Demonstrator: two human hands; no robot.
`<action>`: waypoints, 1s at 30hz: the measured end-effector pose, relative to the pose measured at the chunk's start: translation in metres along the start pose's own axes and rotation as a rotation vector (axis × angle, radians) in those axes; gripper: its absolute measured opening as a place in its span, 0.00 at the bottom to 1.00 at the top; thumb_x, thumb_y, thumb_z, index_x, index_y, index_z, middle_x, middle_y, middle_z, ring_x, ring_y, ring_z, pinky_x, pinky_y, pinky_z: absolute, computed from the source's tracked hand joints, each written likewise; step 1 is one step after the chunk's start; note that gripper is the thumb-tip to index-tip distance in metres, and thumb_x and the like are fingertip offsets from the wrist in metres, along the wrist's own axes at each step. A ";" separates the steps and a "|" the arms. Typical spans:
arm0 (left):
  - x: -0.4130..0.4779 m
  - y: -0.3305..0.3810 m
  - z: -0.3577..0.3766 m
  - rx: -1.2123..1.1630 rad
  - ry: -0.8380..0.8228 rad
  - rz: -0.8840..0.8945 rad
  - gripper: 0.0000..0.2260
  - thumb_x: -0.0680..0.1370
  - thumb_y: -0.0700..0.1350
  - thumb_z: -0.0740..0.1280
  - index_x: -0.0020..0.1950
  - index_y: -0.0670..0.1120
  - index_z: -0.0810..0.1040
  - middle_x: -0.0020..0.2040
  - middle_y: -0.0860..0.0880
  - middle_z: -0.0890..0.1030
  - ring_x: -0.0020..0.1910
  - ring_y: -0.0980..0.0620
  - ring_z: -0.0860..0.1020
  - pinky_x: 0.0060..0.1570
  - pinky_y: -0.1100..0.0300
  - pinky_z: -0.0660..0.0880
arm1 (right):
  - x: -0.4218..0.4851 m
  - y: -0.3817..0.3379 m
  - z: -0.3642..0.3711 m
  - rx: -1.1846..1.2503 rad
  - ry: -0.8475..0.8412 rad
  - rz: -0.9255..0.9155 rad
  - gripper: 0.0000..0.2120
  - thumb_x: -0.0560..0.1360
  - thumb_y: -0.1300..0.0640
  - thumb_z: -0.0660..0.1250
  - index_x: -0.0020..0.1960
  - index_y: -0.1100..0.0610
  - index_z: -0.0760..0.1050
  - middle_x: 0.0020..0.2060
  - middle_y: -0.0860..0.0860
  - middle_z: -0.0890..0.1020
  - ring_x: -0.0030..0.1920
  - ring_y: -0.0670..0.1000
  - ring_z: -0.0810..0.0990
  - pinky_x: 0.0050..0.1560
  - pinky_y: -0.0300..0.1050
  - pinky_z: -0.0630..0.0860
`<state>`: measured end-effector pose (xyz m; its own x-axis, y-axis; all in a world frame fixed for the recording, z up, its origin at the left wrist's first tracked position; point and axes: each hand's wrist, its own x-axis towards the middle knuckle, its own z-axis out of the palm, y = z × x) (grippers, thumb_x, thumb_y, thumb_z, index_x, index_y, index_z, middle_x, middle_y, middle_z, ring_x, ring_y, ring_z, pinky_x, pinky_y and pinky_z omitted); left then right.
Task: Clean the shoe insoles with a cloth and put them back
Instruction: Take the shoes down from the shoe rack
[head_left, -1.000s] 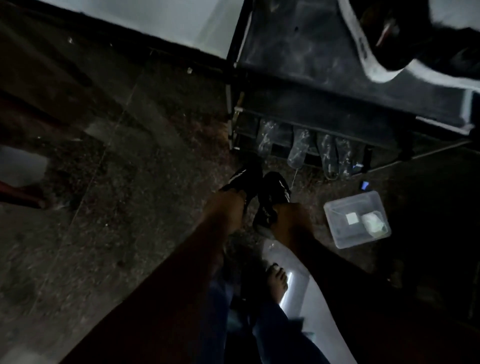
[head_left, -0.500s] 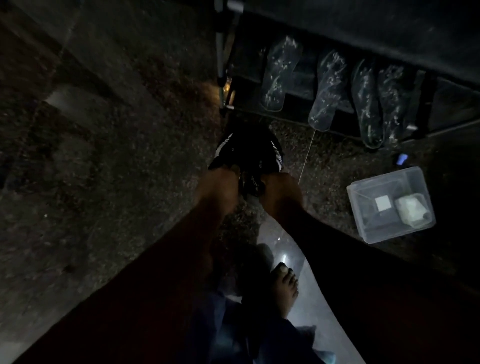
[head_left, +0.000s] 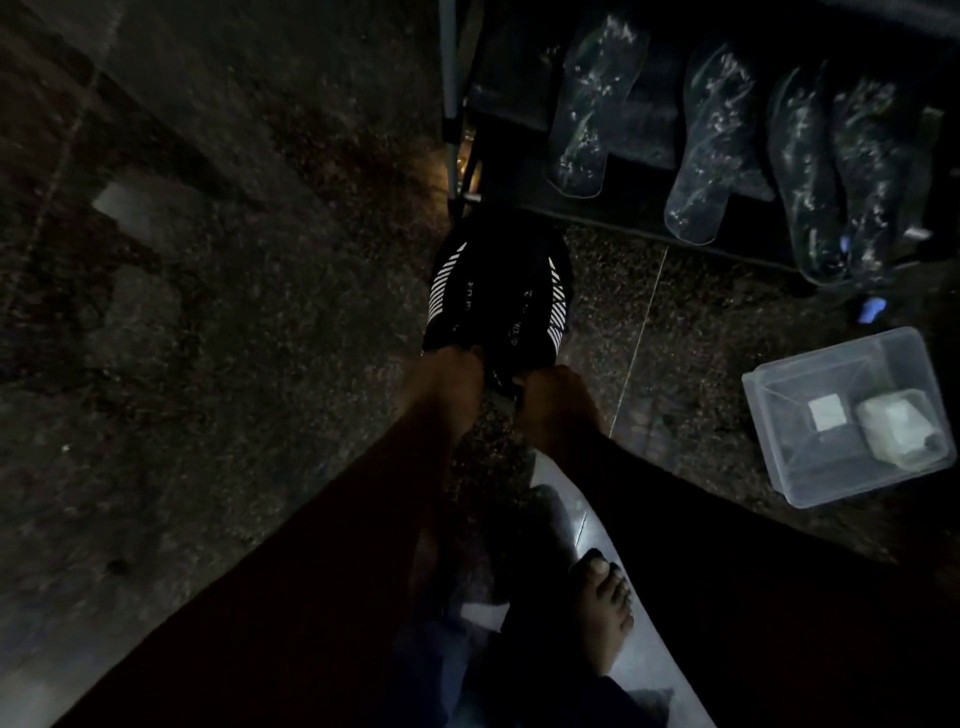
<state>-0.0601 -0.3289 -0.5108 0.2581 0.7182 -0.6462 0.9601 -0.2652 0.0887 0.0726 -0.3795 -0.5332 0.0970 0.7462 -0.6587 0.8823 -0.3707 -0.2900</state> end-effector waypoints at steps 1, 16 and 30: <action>-0.001 0.000 0.000 -0.004 -0.003 -0.004 0.16 0.84 0.42 0.56 0.71 0.46 0.75 0.67 0.40 0.78 0.65 0.38 0.77 0.63 0.44 0.74 | 0.000 0.003 0.000 0.024 -0.008 -0.002 0.21 0.77 0.48 0.61 0.63 0.57 0.81 0.59 0.63 0.82 0.61 0.66 0.79 0.60 0.54 0.77; -0.096 0.049 -0.168 0.010 0.006 0.079 0.19 0.81 0.44 0.61 0.72 0.47 0.74 0.67 0.42 0.78 0.64 0.40 0.78 0.65 0.48 0.75 | -0.095 -0.030 -0.179 0.110 0.080 -0.009 0.10 0.75 0.53 0.70 0.55 0.54 0.82 0.54 0.56 0.85 0.56 0.60 0.83 0.53 0.48 0.80; -0.220 0.131 -0.442 0.055 0.340 0.233 0.11 0.77 0.47 0.63 0.59 0.48 0.78 0.54 0.45 0.84 0.56 0.42 0.83 0.51 0.50 0.79 | -0.253 -0.079 -0.438 0.062 0.341 0.007 0.14 0.73 0.50 0.63 0.53 0.55 0.80 0.52 0.57 0.84 0.53 0.62 0.83 0.49 0.52 0.80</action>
<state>0.0569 -0.2371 -0.0219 0.4979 0.8039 -0.3254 0.8668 -0.4737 0.1561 0.1799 -0.2963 -0.0392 0.2605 0.8813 -0.3943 0.8523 -0.4018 -0.3349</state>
